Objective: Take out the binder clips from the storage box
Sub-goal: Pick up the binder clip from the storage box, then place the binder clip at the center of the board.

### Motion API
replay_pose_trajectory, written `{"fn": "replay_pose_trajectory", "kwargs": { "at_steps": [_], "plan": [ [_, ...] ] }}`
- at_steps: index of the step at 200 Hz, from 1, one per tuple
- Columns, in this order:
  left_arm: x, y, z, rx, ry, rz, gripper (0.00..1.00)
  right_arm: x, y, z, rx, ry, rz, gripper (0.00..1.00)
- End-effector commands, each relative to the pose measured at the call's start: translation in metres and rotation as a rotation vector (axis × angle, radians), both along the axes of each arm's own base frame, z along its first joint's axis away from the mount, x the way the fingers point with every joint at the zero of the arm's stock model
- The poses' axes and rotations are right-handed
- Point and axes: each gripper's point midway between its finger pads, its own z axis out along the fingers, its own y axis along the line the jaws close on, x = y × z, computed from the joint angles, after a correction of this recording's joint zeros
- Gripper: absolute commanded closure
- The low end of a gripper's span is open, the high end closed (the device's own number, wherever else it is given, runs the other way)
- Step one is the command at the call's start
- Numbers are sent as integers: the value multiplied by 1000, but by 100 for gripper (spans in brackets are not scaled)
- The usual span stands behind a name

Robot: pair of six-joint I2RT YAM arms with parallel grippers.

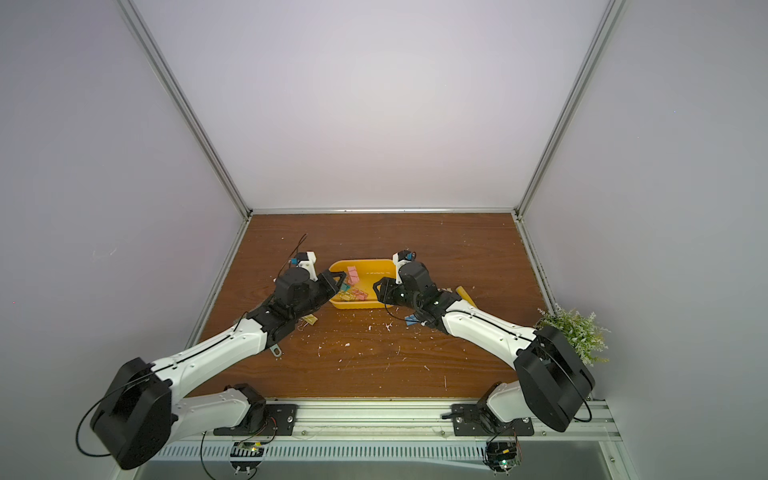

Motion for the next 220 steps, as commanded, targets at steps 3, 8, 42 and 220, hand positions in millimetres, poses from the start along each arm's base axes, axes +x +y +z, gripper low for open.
{"fn": "replay_pose_trajectory", "kwargs": {
  "at_steps": [3,8,42,220],
  "plan": [
    [-8,44,4,-72,-33,199,100,-8,16,31,82,-70,50,54],
    [-12,50,4,-82,-34,221,100,-10,18,32,82,-72,58,54],
    [-36,82,-10,-98,27,333,100,-19,38,35,83,-87,114,54],
    [-80,79,-107,-207,447,467,100,-34,82,21,-8,-60,196,53]
  ]
}}
